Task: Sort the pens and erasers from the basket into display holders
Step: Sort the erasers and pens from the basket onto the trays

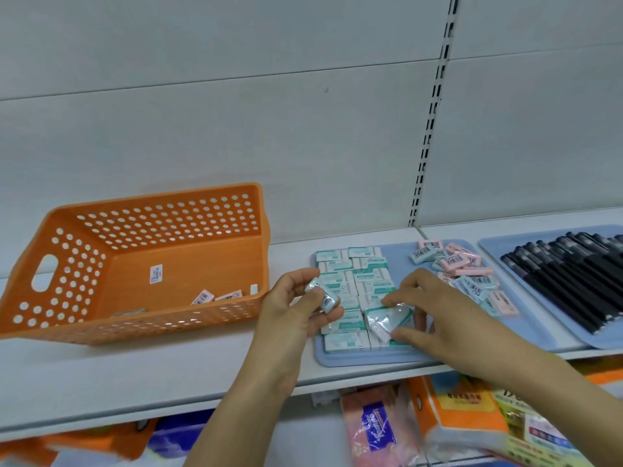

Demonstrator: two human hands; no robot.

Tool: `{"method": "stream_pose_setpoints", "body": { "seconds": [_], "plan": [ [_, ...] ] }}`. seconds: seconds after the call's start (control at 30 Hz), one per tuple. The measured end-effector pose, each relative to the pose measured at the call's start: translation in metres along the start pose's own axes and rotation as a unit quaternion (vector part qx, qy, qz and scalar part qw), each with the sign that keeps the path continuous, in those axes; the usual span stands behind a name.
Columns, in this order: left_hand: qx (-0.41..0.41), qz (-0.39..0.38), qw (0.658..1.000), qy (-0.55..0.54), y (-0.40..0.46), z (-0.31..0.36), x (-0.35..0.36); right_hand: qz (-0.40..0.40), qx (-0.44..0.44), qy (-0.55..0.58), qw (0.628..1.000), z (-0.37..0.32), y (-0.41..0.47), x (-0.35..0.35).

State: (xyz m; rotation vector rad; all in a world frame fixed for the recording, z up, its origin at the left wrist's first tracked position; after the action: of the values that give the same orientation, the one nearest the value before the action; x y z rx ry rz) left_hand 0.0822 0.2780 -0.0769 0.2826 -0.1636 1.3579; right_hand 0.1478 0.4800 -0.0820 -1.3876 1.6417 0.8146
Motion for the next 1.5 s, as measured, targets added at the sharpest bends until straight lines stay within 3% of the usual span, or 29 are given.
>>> {"method": "stream_pose_setpoints", "body": {
  "seconds": [0.27, 0.43, 0.63, 0.73, 0.87, 0.97, 1.03, 1.07, 1.17, 1.2, 1.27, 1.4, 1.5],
  "plan": [
    [-0.019, -0.016, 0.998, 0.054, 0.005, -0.017, -0.005, -0.009, -0.040, -0.109, 0.993, -0.004, -0.006, -0.010],
    [-0.013, -0.018, 0.998, 0.057, 0.008, -0.017, -0.004, 0.002, -0.073, -0.087, 0.994, -0.017, -0.006, 0.005],
    [0.045, -0.037, 0.995, 0.079, 0.004, -0.009, -0.002, 0.092, -0.084, -0.093, 0.988, -0.030, -0.005, 0.031],
    [0.060, -0.039, 0.994, 0.082, 0.004, -0.007, -0.002, 0.151, -0.066, -0.024, 0.986, -0.023, -0.009, 0.033],
    [0.051, -0.051, 0.997, 0.040, 0.000, -0.006, 0.011, 0.104, -0.017, 0.235, 0.966, -0.029, -0.009, 0.024],
    [0.078, -0.098, 0.987, 0.097, -0.004, -0.010, 0.022, 0.108, -0.012, 0.296, 0.949, -0.029, -0.006, 0.021],
    [0.156, -0.158, 0.942, 0.252, -0.004, -0.015, 0.017, 0.163, 0.020, 0.270, 0.949, -0.010, -0.004, 0.013],
    [0.190, -0.208, 0.895, 0.347, -0.005, -0.017, 0.014, 0.200, 0.043, 0.244, 0.948, 0.005, -0.003, 0.008],
    [0.228, -0.336, 0.696, 0.592, -0.004, -0.029, 0.003, 0.293, 0.095, 0.092, 0.947, 0.048, 0.002, -0.005],
    [0.229, -0.354, 0.655, 0.627, -0.004, -0.032, 0.002, 0.310, 0.088, 0.031, 0.946, 0.059, 0.004, -0.005],
    [0.220, -0.375, 0.632, 0.642, -0.003, -0.038, 0.003, 0.290, 0.078, -0.029, 0.953, 0.073, 0.010, 0.001],
    [0.212, -0.397, 0.638, 0.624, 0.004, -0.040, 0.003, 0.180, 0.042, 0.017, 0.983, 0.081, 0.016, 0.010],
    [0.223, -0.410, 0.623, 0.628, 0.006, -0.038, 0.002, 0.179, 0.026, 0.046, 0.983, 0.082, 0.011, 0.009]
  ]
}}
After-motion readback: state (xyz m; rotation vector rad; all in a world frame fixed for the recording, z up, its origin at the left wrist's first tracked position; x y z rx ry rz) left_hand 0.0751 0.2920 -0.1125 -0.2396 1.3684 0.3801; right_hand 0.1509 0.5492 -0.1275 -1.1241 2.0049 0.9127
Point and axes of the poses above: each hand's wrist, its own y-axis towards the middle knuckle, its own x-axis out of the palm, z = x × y, the point moved 1 cm from there along y, towards the middle knuckle, and after that the axes turned 15 degrees about x, right-handed, at the moved point
